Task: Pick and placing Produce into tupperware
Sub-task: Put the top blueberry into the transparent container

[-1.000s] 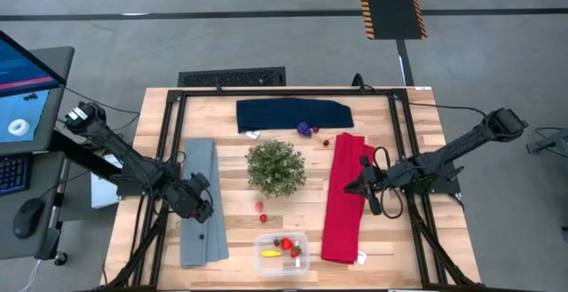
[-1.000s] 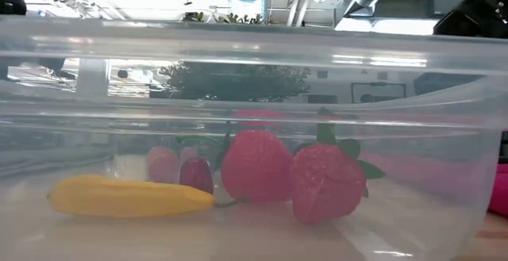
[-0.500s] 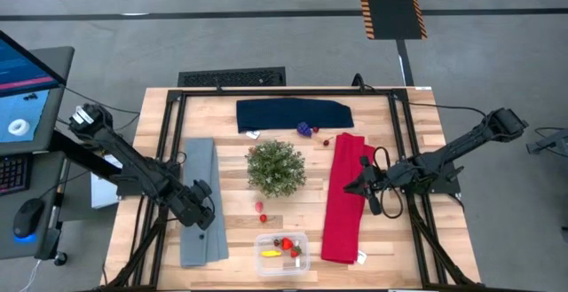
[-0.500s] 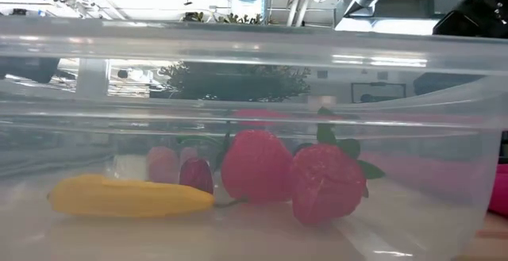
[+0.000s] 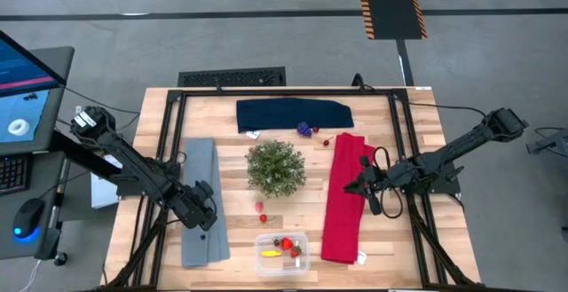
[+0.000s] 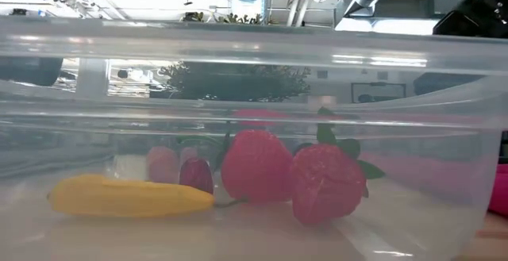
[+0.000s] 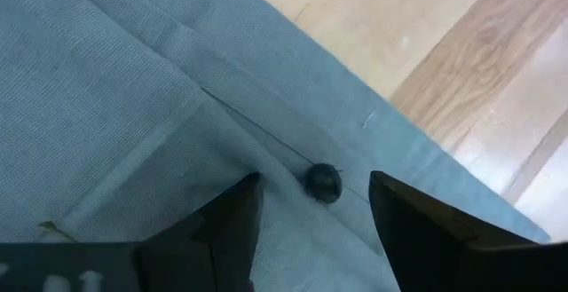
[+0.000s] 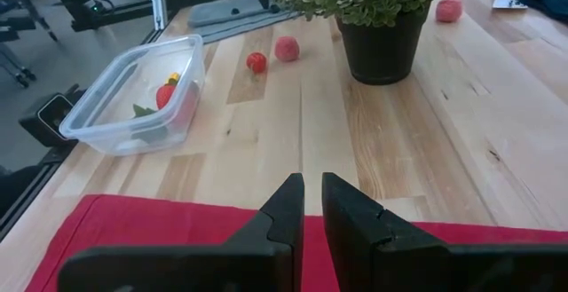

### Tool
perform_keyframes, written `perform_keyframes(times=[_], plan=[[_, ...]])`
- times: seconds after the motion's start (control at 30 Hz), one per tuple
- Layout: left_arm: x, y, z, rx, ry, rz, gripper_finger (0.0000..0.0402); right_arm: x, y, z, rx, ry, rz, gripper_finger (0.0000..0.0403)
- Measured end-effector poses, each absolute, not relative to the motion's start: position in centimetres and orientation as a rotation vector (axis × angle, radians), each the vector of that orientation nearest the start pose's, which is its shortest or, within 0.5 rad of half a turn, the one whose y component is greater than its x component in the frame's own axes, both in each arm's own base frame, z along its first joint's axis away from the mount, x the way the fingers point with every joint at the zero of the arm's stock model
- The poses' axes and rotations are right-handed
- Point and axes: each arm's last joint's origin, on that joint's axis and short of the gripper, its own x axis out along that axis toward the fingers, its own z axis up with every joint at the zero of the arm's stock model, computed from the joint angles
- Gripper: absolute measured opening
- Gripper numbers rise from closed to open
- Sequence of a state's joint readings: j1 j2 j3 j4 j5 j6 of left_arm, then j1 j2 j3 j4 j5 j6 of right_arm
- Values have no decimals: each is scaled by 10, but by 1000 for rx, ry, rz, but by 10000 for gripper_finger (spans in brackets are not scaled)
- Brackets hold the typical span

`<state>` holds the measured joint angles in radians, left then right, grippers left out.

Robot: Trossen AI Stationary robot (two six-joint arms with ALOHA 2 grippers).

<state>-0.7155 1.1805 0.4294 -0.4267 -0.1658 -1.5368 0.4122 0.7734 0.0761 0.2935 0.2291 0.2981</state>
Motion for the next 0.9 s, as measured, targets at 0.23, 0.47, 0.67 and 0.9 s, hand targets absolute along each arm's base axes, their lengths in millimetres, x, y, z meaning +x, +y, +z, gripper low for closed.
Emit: perform_keyframes(times=[0.23,0.47,0.67,0.9], plan=[[136,-112,135,-845,1149,401,144,136,52,139,166,407,122,66],[137,-113,136,-804,1149,365,50,136,52,139,166,407,122,65],[138,-114,137,-771,1134,322,6,136,52,139,166,407,122,65],[140,-116,139,-779,1141,295,1,136,52,139,166,407,122,65]])
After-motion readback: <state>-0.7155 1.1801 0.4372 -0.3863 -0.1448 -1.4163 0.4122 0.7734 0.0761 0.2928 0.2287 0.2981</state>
